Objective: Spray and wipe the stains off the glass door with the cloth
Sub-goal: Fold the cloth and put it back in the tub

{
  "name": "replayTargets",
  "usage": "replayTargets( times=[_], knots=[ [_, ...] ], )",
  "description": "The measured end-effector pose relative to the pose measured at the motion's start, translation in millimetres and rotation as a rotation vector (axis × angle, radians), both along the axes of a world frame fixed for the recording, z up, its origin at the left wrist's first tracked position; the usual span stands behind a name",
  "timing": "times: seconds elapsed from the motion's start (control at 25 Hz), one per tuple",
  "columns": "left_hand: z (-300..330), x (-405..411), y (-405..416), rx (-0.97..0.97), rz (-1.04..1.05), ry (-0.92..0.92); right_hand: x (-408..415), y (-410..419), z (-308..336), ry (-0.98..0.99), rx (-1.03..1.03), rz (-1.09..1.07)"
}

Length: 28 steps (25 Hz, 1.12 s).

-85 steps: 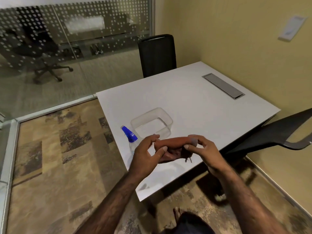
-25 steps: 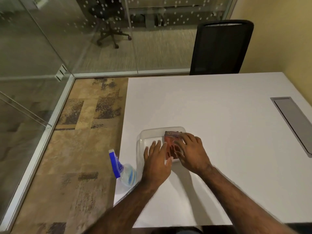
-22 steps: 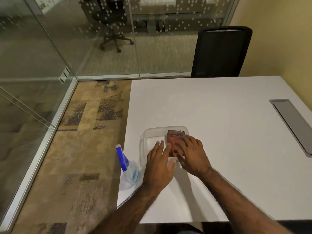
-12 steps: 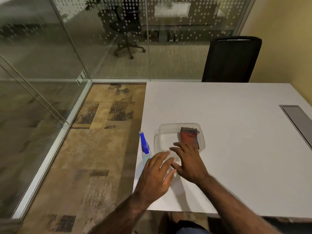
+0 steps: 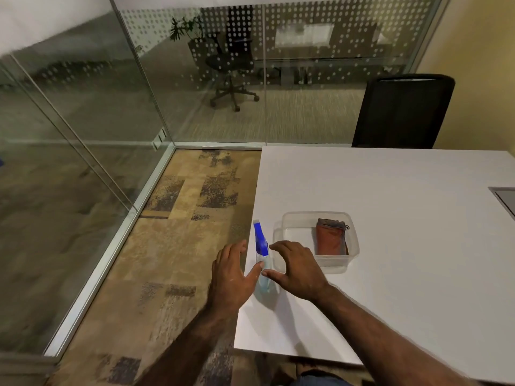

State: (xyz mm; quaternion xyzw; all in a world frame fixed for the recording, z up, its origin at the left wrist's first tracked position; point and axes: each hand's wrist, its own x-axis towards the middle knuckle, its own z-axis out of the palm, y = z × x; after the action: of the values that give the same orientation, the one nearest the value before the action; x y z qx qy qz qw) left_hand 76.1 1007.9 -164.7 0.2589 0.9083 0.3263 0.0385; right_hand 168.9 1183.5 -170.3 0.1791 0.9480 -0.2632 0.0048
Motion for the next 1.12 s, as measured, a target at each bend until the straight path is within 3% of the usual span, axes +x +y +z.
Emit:
replayTargets(
  times=[0.2, 0.44, 0.52, 0.64, 0.88, 1.12],
  knots=[
    [5, -12, 19, -0.102, -0.072, -0.138, -13, -4, 2, -0.025, -0.083, -0.025],
    [19, -11, 31, -0.063, -0.083, -0.168, -18, -7, 6, 0.022, -0.166, -0.026],
    [27, -12, 32, -0.065, -0.116, -0.099, -13, -3, 14, 0.048, -0.196, -0.025],
    [49, -14, 36, 0.006, -0.175, 0.007, -8, 10, 35, 0.137, -0.266, -0.012],
    [104, -30, 73, 0.236, -0.209, -0.096, -8, 48, 87, 0.265, -0.347, -0.078],
    [123, -35, 127, 0.225, -0.237, -0.048, -14, 100, 109, 0.292, -0.293, -0.100]
  ],
)
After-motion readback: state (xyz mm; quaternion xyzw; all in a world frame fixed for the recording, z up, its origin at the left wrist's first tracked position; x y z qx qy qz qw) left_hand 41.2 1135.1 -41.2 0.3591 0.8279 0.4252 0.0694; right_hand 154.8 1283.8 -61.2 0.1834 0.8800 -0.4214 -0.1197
